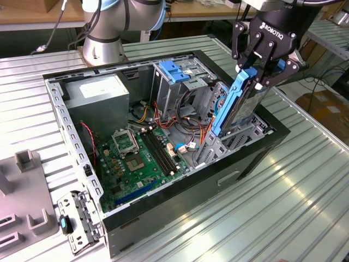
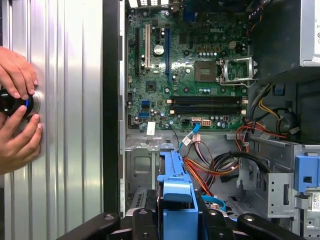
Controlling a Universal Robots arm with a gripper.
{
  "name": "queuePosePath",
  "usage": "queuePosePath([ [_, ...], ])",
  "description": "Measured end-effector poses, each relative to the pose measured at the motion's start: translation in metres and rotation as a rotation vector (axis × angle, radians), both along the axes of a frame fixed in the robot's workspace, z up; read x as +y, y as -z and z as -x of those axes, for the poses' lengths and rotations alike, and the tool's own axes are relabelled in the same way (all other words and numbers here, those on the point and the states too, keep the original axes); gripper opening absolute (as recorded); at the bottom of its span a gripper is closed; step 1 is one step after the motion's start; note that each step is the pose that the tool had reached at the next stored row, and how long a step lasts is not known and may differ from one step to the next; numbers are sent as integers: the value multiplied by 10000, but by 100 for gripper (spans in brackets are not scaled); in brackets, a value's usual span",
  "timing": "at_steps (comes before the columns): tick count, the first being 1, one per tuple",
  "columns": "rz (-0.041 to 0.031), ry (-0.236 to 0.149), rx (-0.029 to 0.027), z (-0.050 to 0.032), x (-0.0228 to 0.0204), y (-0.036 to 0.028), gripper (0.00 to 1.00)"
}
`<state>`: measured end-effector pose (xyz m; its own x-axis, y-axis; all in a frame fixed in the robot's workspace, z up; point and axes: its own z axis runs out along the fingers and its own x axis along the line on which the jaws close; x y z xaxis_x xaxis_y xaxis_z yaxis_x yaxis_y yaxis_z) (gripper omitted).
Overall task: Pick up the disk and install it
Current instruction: 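Insert the disk into the insertion slot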
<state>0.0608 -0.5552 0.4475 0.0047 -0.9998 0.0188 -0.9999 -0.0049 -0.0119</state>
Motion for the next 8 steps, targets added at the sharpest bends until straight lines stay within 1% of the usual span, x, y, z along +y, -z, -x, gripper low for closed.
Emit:
queuePosePath([
  [4, -2, 0, 0, 0, -1, 19, 37],
  [8, 0, 0, 0, 0, -1, 53, 37],
])
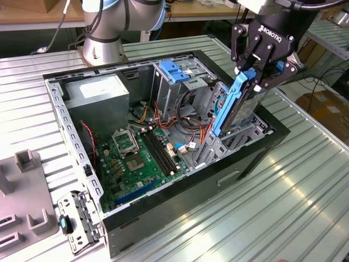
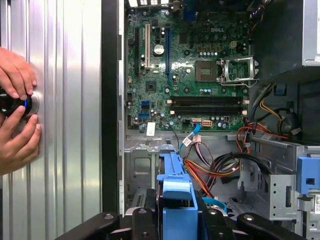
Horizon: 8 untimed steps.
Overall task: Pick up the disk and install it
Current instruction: 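Insert the disk into the insertion slot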
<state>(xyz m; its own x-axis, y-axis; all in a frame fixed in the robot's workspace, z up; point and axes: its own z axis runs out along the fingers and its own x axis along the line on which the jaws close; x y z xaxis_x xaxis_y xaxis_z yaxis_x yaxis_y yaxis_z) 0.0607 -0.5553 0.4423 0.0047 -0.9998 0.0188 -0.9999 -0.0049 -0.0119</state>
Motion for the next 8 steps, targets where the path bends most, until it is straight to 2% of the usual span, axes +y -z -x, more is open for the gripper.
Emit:
queuePosePath([
  [4, -2, -1, 18, -1, 0, -5, 37],
  [8, -1, -1, 75, -1, 0, -29, 37],
])
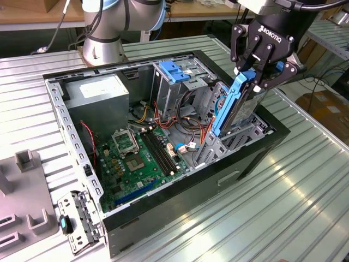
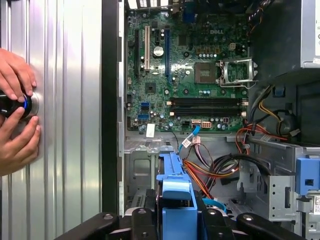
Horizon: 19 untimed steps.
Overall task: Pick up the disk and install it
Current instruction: 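Insert the disk into the insertion slot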
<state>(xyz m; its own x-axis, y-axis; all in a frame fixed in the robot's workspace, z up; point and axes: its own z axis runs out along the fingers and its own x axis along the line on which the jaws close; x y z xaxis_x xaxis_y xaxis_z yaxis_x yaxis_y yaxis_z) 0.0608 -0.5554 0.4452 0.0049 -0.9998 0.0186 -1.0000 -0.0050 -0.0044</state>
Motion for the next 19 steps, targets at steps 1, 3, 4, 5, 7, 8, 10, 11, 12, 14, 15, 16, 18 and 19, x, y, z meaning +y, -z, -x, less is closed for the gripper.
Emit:
queuePosePath([
  [1, -1, 0, 27, -1, 1, -1, 37],
  [3, -1, 1, 39, -4, 3, -1, 37],
  [4, 2, 0, 45, -5, 7, -2, 37],
  [5, 1, -4, 50, -6, 10, 0, 37],
  [7, 0, -9, 62, -9, 13, 3, 37],
  [8, 1, -8, 72, -10, 14, 6, 37],
  [10, 0, -8, 115, -16, 15, 17, 37],
  [11, 3, -8, 134, -18, 15, 23, 37],
  [12, -2, -8, 160, -21, 14, 37, 37],
  [14, 1, -8, 218, -26, 15, 53, 37],
  [15, 0, -8, 251, -27, 14, 65, 37],
  [16, 1, -9, 270, -29, 15, 74, 37],
  [18, 1, -8, 319, -33, 15, 108, 37],
  [19, -6, -8, 338, -35, 13, 130, 37],
])
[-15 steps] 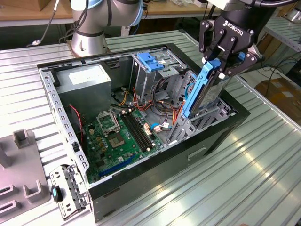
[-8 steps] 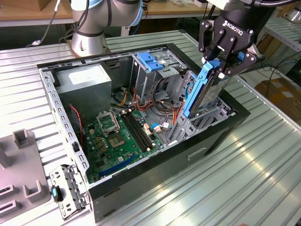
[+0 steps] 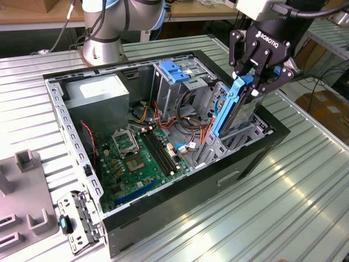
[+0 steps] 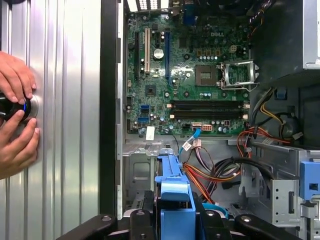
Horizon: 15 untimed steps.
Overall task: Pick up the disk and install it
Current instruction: 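Insert the disk into the insertion slot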
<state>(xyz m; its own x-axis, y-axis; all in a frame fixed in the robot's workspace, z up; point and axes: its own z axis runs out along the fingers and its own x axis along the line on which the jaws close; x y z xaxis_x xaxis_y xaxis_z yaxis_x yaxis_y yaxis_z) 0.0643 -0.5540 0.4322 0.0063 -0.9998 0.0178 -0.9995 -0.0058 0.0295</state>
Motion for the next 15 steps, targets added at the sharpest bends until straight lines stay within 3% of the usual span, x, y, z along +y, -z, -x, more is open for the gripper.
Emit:
queuePosePath([
  [9, 7, 0, 194, -25, -1, 185, 37],
  [15, 10, 0, 221, -28, -1, 211, 37],
])
